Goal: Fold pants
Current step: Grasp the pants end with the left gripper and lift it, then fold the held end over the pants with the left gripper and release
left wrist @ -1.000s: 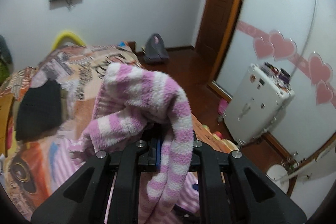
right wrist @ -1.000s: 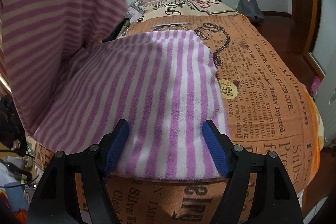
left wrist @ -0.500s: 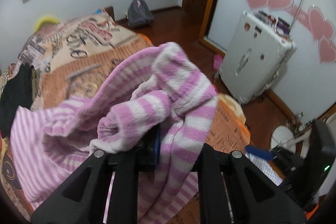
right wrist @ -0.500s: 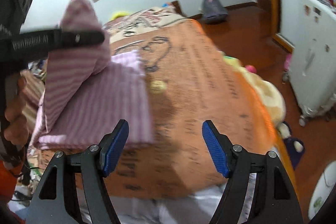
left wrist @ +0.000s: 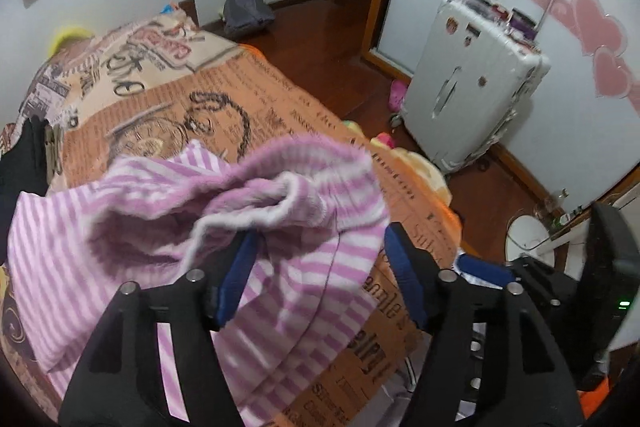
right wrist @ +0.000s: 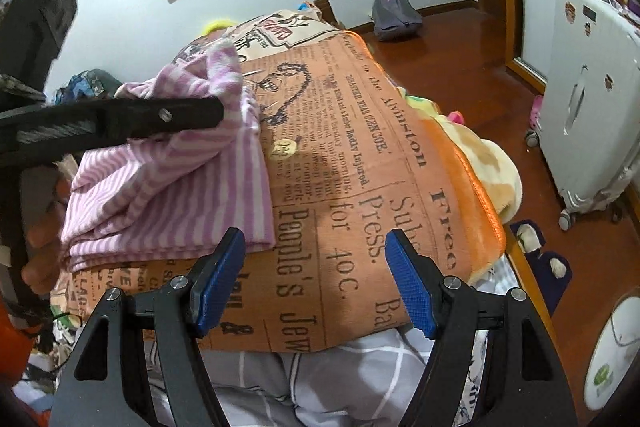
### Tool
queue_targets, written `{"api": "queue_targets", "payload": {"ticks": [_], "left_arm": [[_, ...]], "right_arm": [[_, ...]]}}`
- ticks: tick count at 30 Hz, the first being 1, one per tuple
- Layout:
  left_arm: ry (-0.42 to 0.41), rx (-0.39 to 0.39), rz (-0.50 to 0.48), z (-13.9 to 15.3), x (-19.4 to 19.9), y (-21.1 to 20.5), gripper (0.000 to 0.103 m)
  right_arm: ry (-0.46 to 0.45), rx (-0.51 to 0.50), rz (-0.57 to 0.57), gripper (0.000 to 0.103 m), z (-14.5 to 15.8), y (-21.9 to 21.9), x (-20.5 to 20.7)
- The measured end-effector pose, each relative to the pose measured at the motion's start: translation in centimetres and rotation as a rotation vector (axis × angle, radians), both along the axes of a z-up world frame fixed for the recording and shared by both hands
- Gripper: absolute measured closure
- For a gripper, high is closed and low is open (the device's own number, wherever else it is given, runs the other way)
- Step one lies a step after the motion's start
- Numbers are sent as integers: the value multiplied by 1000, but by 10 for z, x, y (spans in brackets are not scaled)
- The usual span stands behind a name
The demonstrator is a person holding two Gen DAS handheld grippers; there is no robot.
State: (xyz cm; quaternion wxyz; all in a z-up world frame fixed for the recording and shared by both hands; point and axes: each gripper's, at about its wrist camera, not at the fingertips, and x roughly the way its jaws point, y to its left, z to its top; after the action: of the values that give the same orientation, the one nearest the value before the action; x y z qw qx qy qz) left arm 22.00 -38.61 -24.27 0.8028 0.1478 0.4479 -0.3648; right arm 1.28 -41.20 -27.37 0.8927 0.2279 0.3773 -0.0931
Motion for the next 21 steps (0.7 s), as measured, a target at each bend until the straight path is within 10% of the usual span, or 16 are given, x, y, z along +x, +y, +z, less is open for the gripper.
{"api": "queue_targets", "payload": {"ticks": [9, 21], "left_arm": [[-158, -60, 153, 53, 9, 96, 25], [5, 91, 457, -37, 52, 228, 24]], "right_arm": [[-83, -34, 88, 33, 30, 19, 19], [-112, -203, 317, 31, 49, 80, 118]]}}
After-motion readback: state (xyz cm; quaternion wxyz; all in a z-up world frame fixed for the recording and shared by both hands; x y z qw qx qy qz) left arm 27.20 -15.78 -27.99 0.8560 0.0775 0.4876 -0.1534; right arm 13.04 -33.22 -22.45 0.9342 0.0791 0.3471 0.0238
